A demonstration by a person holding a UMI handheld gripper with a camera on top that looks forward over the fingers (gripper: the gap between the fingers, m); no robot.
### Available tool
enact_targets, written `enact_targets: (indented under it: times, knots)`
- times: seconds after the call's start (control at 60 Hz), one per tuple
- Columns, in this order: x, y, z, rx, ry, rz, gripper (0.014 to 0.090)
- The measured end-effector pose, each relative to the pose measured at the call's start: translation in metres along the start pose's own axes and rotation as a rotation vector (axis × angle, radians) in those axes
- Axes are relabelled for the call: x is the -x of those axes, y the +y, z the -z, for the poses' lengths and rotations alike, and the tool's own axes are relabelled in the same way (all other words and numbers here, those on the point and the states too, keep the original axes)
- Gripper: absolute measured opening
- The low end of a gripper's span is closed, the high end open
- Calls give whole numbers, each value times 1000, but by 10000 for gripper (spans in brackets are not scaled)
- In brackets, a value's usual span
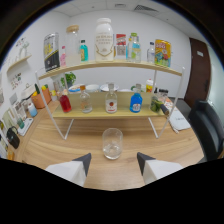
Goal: Make me a cup of Mojito.
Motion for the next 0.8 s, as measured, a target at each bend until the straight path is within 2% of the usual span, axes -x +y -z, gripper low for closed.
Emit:
enact_targets:
  times: [0.183,0.467,0.617,0.8]
  knots:
    - [3,1,6,-4,12,2,851]
    - [-3,36,20,23,19,-12,856]
    - [-32,42,24,22,26,-31,858]
    - [-77,14,21,-19,6,-30,856]
